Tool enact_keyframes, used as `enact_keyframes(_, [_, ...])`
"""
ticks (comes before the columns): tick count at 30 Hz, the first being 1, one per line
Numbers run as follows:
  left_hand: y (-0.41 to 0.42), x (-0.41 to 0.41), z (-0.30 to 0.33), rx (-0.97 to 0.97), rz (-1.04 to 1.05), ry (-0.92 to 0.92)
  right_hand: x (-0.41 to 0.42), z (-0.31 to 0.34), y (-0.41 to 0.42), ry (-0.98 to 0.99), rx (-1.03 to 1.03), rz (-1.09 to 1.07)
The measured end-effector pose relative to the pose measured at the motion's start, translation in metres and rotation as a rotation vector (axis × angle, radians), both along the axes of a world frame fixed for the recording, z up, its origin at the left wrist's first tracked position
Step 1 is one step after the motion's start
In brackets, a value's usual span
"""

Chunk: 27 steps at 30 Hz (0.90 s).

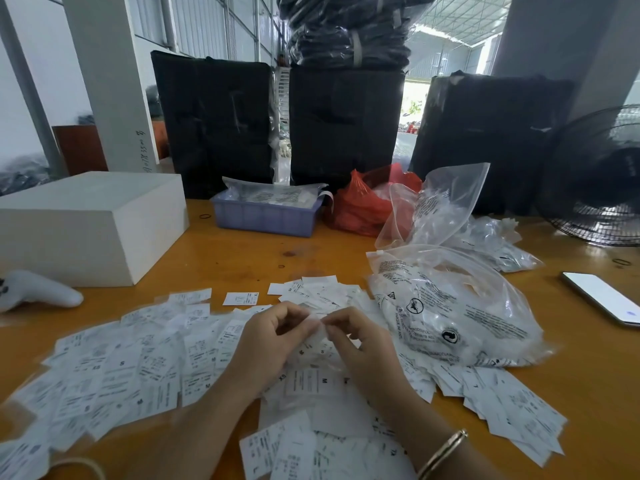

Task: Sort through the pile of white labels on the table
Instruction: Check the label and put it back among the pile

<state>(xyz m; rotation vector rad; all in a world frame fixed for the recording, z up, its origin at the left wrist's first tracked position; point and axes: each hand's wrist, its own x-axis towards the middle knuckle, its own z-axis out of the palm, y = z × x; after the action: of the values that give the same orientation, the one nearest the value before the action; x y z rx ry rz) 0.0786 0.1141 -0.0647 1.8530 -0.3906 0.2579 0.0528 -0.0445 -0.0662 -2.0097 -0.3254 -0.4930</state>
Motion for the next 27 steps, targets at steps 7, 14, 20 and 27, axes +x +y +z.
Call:
enact_keyframes(7, [0.001,0.000,-0.001,0.024,0.027,0.010,0.002,-0.004,0.003,0.017,-0.111,0.043])
enact_keyframes(14, [0.007,-0.001,0.005,0.024,0.214,-0.044,0.004,0.002,-0.001,-0.125,-0.362,-0.045])
enact_keyframes(20, [0.023,0.006,0.005,0.185,0.453,-0.121,0.021,0.034,-0.032,-0.131,-0.100,-0.338])
enact_keyframes(27, [0.042,0.018,-0.001,0.399,0.551,-0.089,0.055,0.054,-0.099,0.124,-0.343,-0.609])
